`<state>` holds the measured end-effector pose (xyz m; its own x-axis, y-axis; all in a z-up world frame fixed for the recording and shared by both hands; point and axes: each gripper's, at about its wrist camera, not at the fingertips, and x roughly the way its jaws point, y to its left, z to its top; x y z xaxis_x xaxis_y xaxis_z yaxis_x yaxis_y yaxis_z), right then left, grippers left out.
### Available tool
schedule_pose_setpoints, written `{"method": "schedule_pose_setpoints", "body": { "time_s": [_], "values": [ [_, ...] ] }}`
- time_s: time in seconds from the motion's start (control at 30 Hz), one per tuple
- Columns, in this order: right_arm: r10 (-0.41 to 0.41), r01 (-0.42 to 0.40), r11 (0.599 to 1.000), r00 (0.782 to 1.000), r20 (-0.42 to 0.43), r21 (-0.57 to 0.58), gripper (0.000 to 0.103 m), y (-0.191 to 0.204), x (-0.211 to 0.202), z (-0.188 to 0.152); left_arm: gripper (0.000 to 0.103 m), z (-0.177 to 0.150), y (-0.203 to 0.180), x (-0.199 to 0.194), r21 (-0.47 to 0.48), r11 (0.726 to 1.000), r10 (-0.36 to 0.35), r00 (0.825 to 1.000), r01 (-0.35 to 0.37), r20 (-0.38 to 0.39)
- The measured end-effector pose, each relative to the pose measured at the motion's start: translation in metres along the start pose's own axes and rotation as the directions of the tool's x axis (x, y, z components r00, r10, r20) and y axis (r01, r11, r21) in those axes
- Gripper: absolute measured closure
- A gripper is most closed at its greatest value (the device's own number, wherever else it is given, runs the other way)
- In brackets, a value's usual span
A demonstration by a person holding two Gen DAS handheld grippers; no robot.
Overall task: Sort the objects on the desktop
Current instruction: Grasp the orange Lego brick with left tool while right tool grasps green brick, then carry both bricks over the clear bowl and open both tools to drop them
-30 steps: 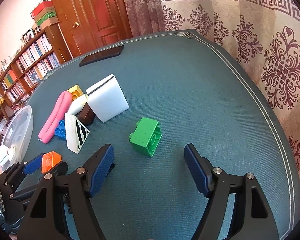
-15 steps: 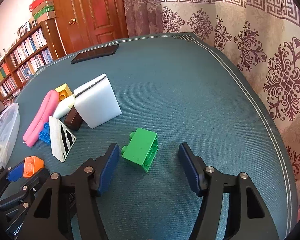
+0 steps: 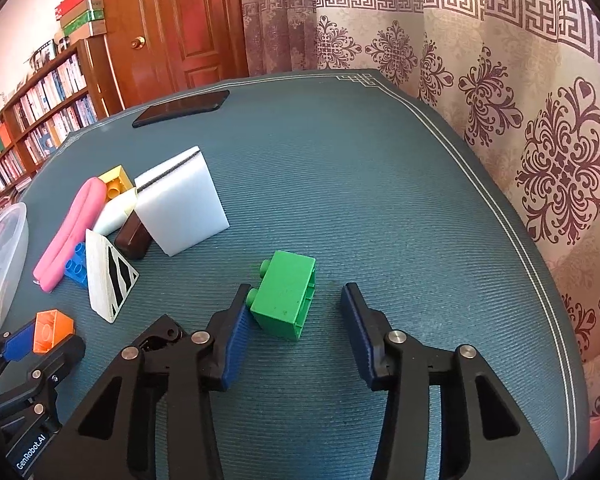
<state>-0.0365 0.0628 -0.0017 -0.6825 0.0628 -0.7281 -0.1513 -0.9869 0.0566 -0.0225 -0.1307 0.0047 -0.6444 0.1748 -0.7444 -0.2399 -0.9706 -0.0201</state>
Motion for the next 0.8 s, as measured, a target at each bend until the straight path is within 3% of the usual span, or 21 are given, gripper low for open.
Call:
{"method": "schedule_pose_setpoints", "body": {
  "time_s": [0.2, 0.53, 0.8],
  "values": [
    [-0.006, 0.005, 1.0, 1.0, 0.004, 0.023, 0.076, -0.008, -0.004, -0.002, 0.058, -0.001, 0.0, -0.002, -0.008, 1.0, 0.011, 1.0, -0.011, 0.002],
    [0.014, -0.014, 0.999, 1.0, 0.008, 0.038, 0.077, -0.009, -0.018, -0.009, 0.066, -0.004, 0.009, -0.014, -0.029, 1.0, -0.002, 1.0, 0.003, 0.025],
    [0.026, -0.027, 0.999, 0.999, 0.035, 0.034, 0.077, -0.001, -0.036, -0.007, 0.066, -0.009, 0.016, -0.023, -0.04, 0.999, -0.007, 0.999, 0.009, 0.042]
  ]
}}
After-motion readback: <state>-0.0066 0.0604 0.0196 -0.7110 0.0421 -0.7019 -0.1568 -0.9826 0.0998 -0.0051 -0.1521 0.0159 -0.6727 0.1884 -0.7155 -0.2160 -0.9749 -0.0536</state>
